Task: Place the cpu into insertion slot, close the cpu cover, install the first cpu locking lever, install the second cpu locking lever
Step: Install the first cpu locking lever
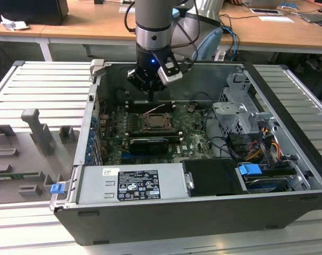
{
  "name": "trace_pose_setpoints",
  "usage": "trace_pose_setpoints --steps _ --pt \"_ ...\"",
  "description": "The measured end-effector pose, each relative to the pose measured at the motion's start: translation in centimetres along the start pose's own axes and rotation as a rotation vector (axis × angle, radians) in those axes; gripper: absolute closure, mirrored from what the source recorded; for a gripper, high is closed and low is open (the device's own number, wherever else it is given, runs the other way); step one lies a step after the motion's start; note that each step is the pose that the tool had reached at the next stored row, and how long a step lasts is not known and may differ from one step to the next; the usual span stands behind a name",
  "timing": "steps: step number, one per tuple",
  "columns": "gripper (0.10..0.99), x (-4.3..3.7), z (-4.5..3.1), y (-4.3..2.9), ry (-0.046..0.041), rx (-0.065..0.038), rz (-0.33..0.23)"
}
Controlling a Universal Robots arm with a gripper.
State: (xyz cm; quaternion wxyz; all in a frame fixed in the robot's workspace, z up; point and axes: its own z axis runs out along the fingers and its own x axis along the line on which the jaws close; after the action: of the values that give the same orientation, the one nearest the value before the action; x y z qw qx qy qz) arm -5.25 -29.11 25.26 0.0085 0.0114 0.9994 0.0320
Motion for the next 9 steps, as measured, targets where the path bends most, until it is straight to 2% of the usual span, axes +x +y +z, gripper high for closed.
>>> trace_pose_setpoints --steps 1,3,6,9 --pt "0.98 -0.05 0.25 -0.13 0.0014 -0.053 -0.011" --pt "0.98 -0.09 0.46 -0.15 0.0033 -0.053 -0.04" --pt "0.98 -0.33 0.85 -0.17 0.0043 -0.054 -0.053" --pt "0.98 -0.89 1.72 -0.21 0.0042 -0.054 -0.054"
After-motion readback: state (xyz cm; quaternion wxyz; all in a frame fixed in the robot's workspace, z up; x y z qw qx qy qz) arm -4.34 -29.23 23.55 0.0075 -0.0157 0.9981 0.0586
